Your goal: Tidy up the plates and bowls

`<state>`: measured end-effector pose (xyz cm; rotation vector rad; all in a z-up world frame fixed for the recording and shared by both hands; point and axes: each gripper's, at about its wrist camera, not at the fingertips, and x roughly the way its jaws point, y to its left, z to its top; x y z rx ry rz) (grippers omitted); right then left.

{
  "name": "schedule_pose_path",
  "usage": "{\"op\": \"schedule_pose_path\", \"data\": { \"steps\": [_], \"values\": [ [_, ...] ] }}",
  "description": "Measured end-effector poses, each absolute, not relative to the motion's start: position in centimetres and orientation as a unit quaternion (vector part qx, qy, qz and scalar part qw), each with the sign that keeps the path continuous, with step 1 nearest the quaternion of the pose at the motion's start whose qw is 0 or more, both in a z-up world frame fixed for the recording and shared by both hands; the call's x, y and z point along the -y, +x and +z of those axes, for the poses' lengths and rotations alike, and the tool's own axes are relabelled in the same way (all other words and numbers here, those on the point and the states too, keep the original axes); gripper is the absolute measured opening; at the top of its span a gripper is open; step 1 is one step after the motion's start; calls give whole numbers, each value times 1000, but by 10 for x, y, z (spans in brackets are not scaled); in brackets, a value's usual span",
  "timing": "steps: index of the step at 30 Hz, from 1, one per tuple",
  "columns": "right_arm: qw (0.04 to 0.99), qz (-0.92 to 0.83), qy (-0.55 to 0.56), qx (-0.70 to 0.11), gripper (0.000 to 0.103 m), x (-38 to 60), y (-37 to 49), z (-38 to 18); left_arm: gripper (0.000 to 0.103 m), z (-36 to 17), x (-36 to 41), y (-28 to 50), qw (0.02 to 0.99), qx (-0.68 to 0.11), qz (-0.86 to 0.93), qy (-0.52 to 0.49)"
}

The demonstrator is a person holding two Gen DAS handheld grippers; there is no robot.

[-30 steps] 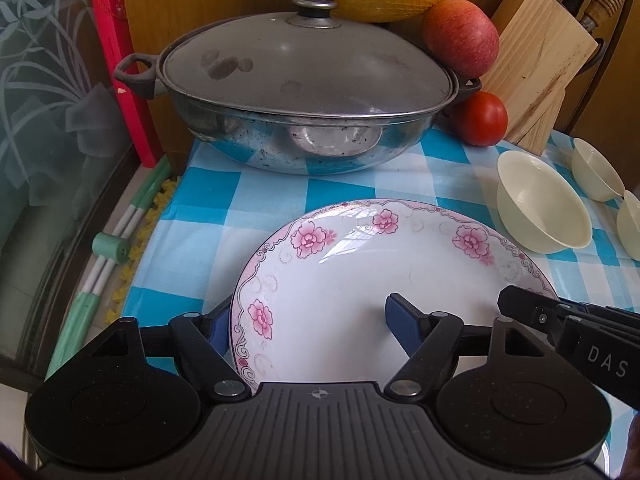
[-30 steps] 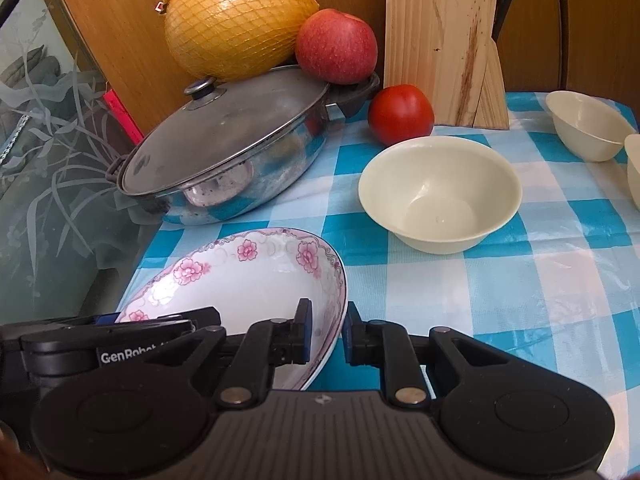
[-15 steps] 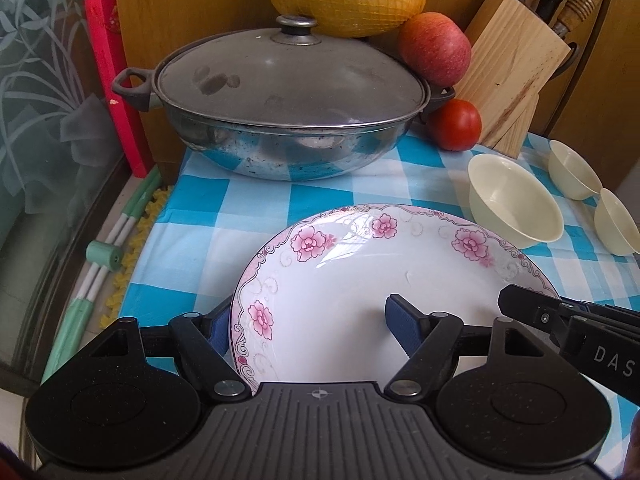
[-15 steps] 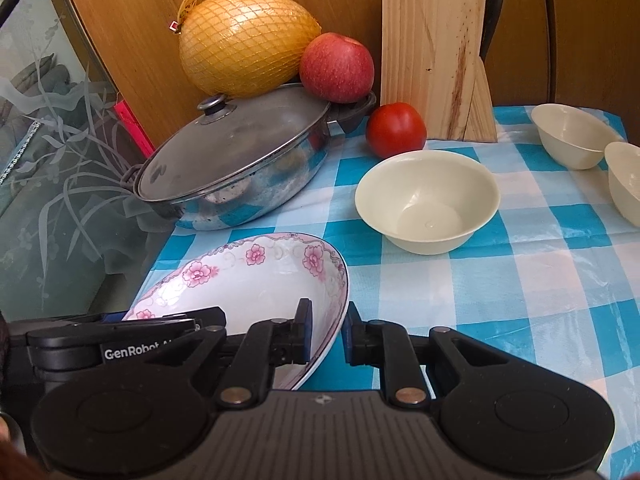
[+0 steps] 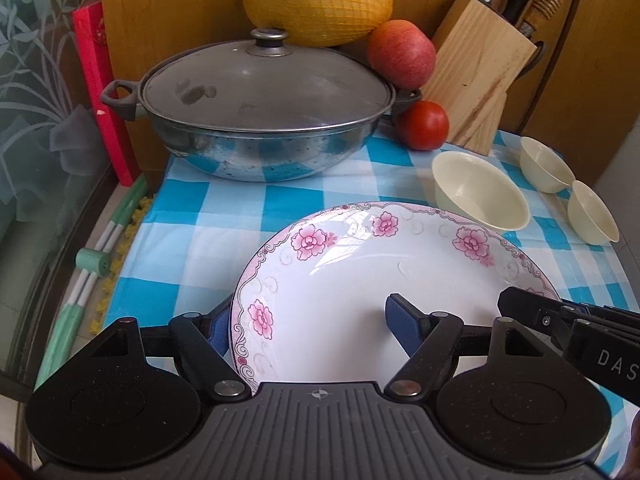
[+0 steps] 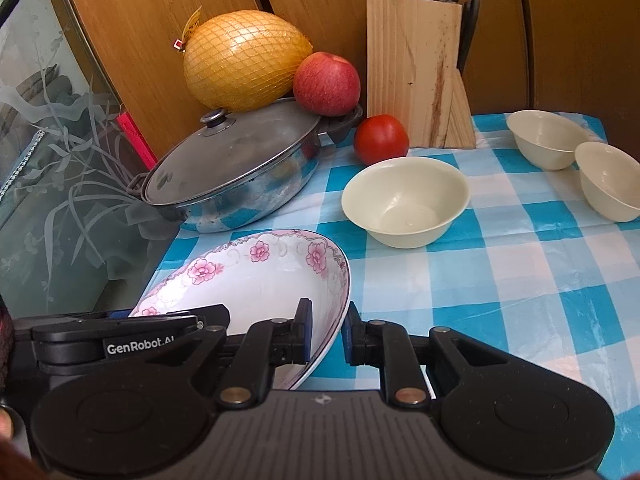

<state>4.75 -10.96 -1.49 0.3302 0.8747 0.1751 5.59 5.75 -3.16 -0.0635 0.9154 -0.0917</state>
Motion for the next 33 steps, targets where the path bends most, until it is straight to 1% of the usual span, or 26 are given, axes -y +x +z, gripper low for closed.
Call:
{"op": "schedule_pose_path", "data": {
  "steps": [23, 33],
  "values": [
    [890, 45, 187, -412, 16, 136, -49, -9, 81, -23, -18, -6, 904, -414, -104, 17],
    [887, 34, 189, -419, 16, 140, -77, -14, 82, -32, -6, -29, 901, -418, -114, 38]
  ]
}}
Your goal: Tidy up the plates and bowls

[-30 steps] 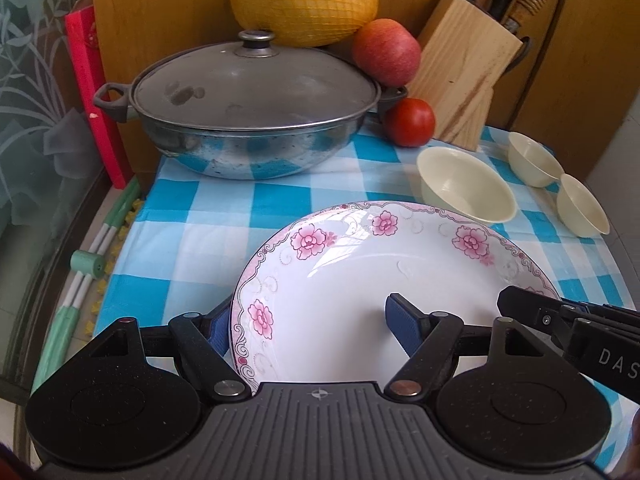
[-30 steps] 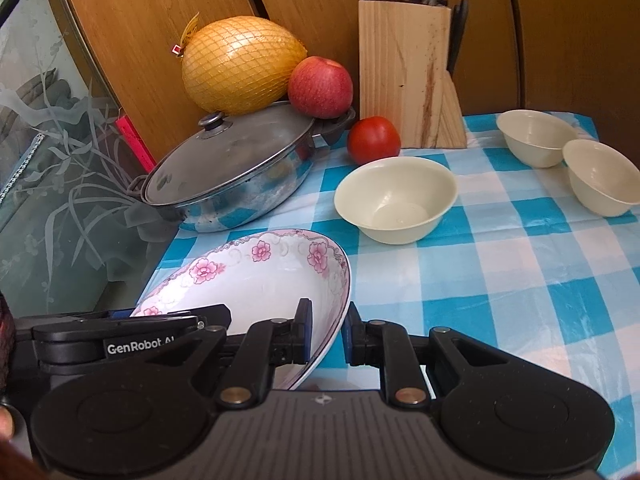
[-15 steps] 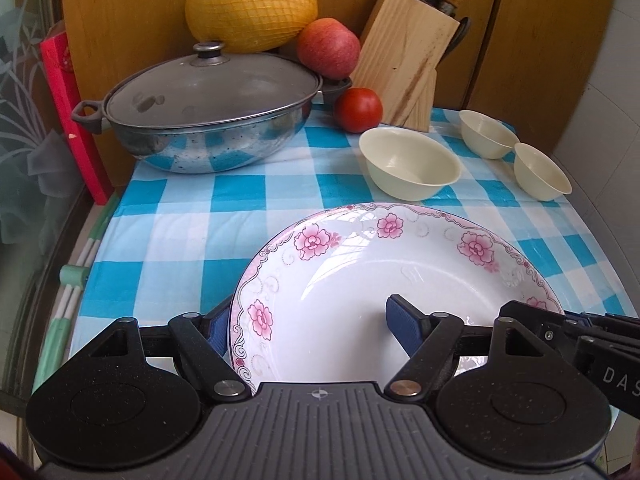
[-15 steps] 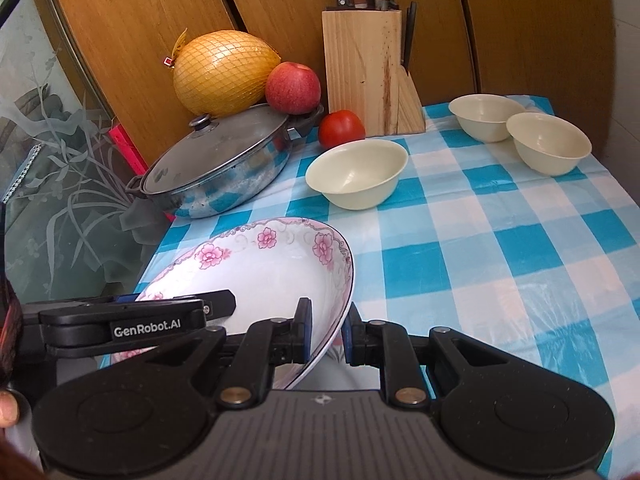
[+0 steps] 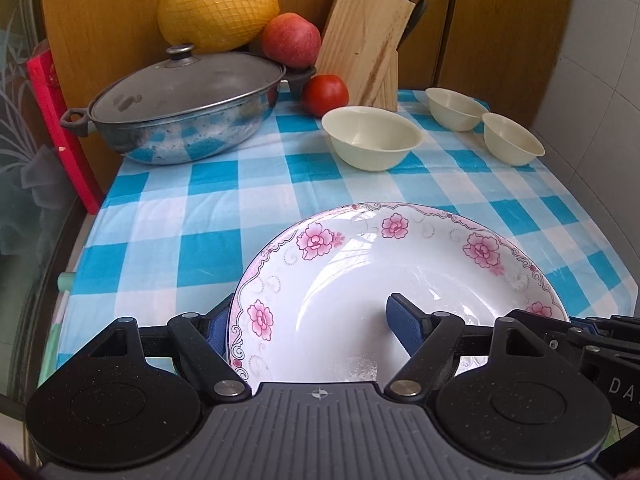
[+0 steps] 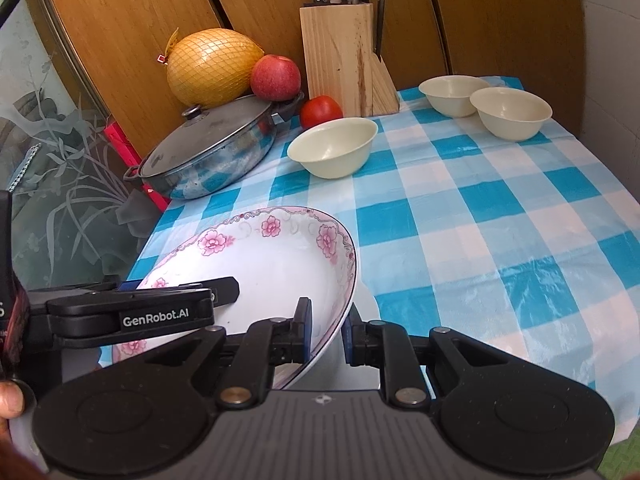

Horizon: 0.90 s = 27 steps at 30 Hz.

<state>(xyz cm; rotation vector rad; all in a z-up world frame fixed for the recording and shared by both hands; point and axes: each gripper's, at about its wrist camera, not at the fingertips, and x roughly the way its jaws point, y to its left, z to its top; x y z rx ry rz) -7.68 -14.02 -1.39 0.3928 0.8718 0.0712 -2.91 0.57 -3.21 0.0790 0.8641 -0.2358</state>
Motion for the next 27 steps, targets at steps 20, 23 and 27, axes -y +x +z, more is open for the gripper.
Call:
{"op": "schedule_pose_path", "data": {
  "steps": [20, 23, 27],
  "values": [
    [882, 29, 180, -436, 16, 139, -92, -25, 82, -45, 0, -43, 894, -428, -120, 54],
    [881, 31, 180, -436, 17, 141, -92, -25, 82, -46, 0, -44, 893, -429, -123, 53],
    [883, 28, 171, -436, 17, 140, -98, -25, 80, -47, -4, -43, 890, -434, -132, 47]
  ]
}}
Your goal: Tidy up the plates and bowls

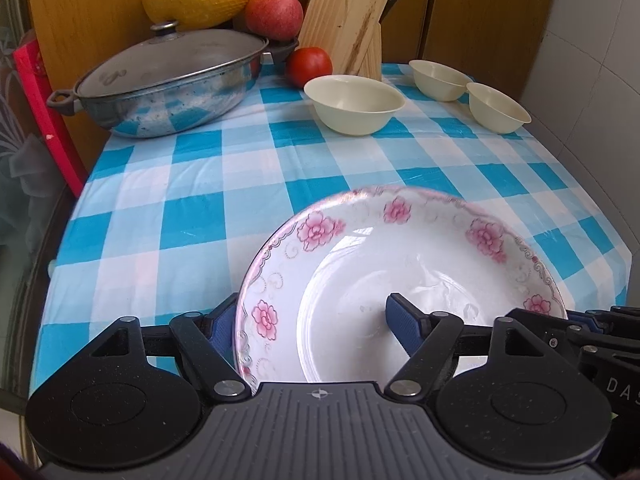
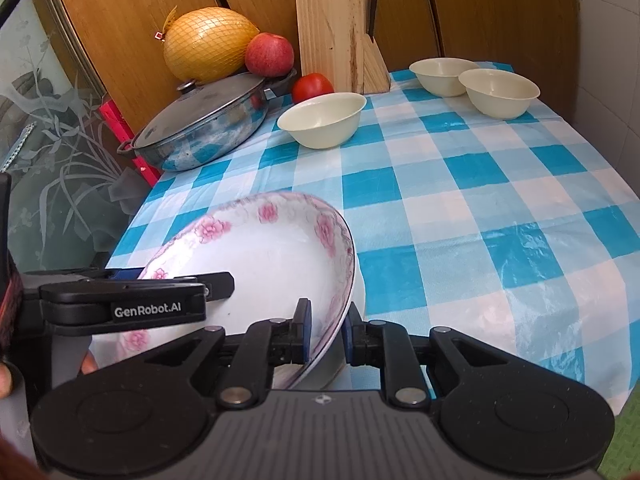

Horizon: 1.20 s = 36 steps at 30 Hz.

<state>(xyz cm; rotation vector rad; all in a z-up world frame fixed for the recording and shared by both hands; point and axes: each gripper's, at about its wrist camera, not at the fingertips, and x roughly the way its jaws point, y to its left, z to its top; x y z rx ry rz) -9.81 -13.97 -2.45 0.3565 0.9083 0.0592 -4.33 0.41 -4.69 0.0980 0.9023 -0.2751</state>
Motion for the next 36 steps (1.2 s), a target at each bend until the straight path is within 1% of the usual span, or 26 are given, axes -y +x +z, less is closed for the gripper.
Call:
{"op": "schedule_pose_path", "data": {
  "steps": [3, 6, 11, 16, 20, 28, 32, 36],
  "values": [
    [889, 15, 170, -424, 18, 145, -104, -22, 80, -43, -9, -46, 897, -422, -125, 50],
    [899, -4, 169, -404, 18, 152, -106, -16, 80, -42, -16, -41, 896, -427, -118, 38],
    [899, -12, 177, -401, 18, 163, -92, -14, 81, -38, -18, -31, 897, -427, -112, 30],
    [903, -8, 165, -396, 18, 168, -54, -8, 82, -28, -10, -4, 895, -430, -116, 19],
    [901, -7, 173, -398, 18, 173, -17, -8, 84, -22, -6, 21, 894, -434, -112, -5],
    [898, -9, 193, -396, 18, 181, 47, -10, 84, -20, 11, 73, 894, -436, -107, -17],
    [890, -14, 211, -404, 18, 187, 81, -19, 85, -18, 14, 106, 894, -434, -107, -38],
    [880, -17, 234, -414, 19, 192, 110, -33, 86, -28, 21, 136, 886, -449, -107, -52]
  ]
}}
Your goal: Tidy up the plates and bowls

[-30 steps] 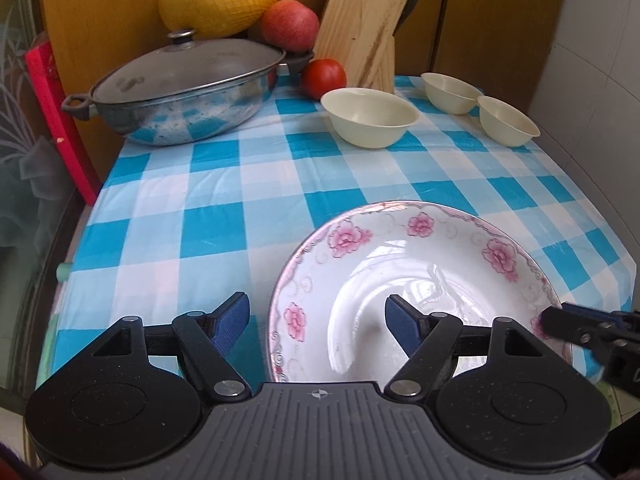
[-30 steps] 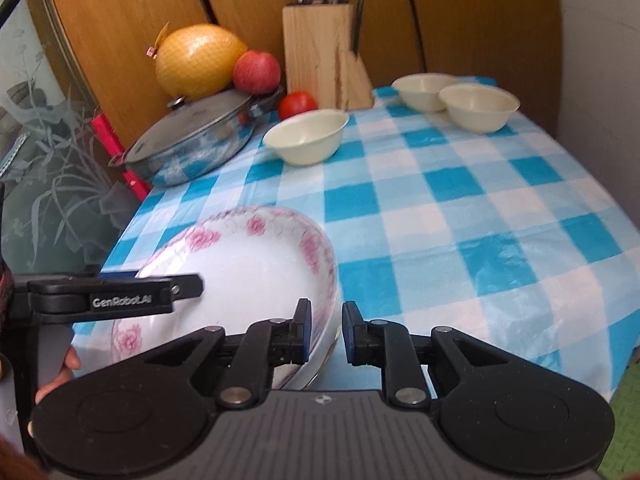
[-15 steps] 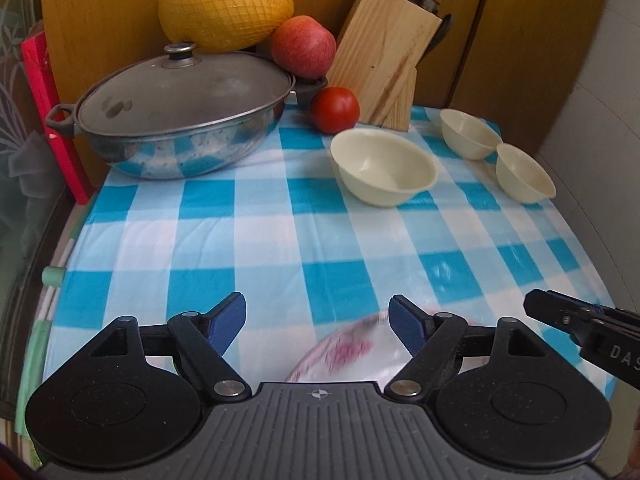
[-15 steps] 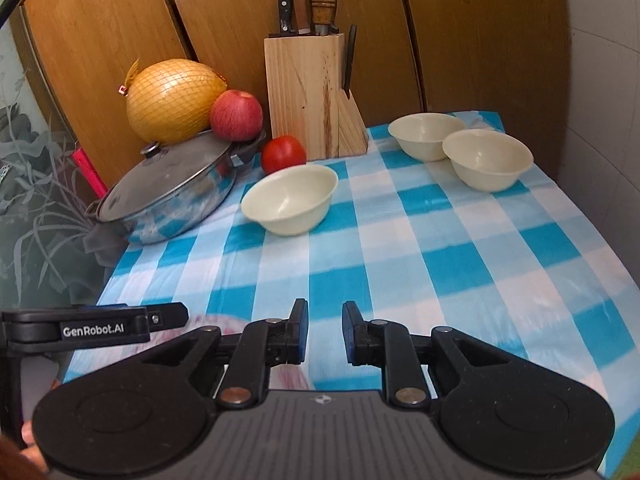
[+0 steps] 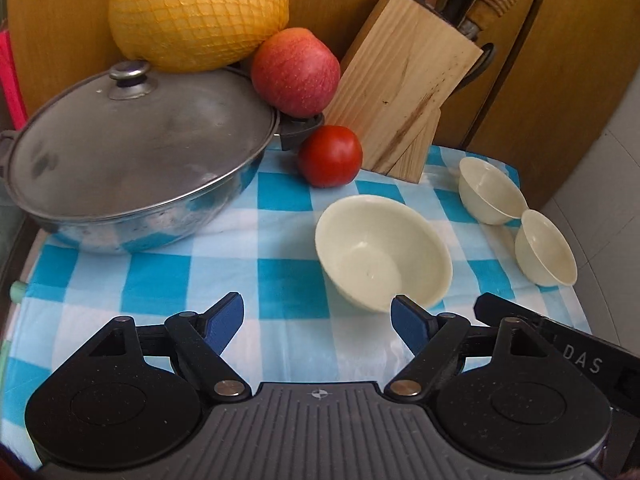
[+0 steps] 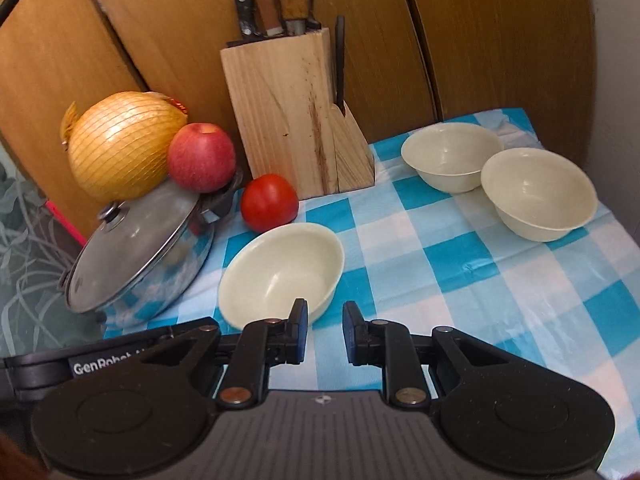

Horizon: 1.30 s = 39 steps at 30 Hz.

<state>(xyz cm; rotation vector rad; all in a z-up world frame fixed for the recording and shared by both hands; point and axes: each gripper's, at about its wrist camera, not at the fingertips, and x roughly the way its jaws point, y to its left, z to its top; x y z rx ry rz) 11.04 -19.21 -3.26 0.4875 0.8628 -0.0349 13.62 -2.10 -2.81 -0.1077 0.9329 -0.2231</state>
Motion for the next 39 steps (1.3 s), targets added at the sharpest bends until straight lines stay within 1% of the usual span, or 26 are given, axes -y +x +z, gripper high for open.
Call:
{"op": "schedule_pose_path", "data": {
  "steps": [4, 8, 11, 12, 13, 15, 17, 18, 19, 27, 29, 30, 32, 33, 34, 37, 39],
  "values": [
    [866, -17, 257, -428, 19, 197, 133, -48, 85, -44, 30, 157, 876, -466, -106, -56],
    [861, -23, 254, -441, 18, 198, 148, -62, 81, -57, 36, 172, 872, -475, -102, -50],
    [854, -18, 255, -454, 16, 198, 158, -69, 69, -66, 38, 181, 867, -485, -101, -53],
    [853, -16, 252, -457, 12, 198, 160, -70, 61, -69, 39, 183, 865, -489, -102, -49],
    [852, -13, 251, -459, 11, 198, 161, -70, 54, -71, 41, 184, 863, -494, -102, -43],
    [849, -8, 253, -463, 10, 198, 161, -69, 50, -73, 41, 185, 860, -497, -107, -38],
    [846, 0, 260, -466, 10, 197, 159, -68, 42, -72, 42, 184, 858, -499, -113, -37],
    [844, 3, 263, -468, 10, 197, 157, -67, 36, -72, 42, 183, 857, -501, -117, -36],
    [842, 7, 264, -470, 10, 197, 154, -65, 32, -71, 42, 181, 855, -503, -122, -36],
    [840, 15, 264, -473, 10, 201, 112, -47, 32, -58, 46, 141, 855, -494, -159, 0],
    [840, 13, 259, -476, 10, 202, 103, -46, 33, -57, 49, 132, 851, -497, -169, 8],
    [842, 7, 253, -476, 10, 203, 99, -47, 37, -57, 50, 129, 850, -498, -170, 12],
    [843, 0, 247, -478, 11, 206, 94, -48, 38, -57, 54, 124, 854, -491, -167, 26],
    [839, 1, 256, -481, 12, 210, 91, -50, 42, -56, 56, 122, 857, -487, -164, 35],
    [834, 0, 266, -483, 12, 215, 88, -50, 49, -55, 57, 120, 859, -483, -163, 41],
    [840, -9, 279, -465, 14, 229, 81, -43, 62, -50, 55, 116, 863, -476, -164, 43],
    [846, -15, 286, -449, 16, 240, 75, -36, 63, -47, 50, 114, 867, -471, -156, 41]
  ]
}}
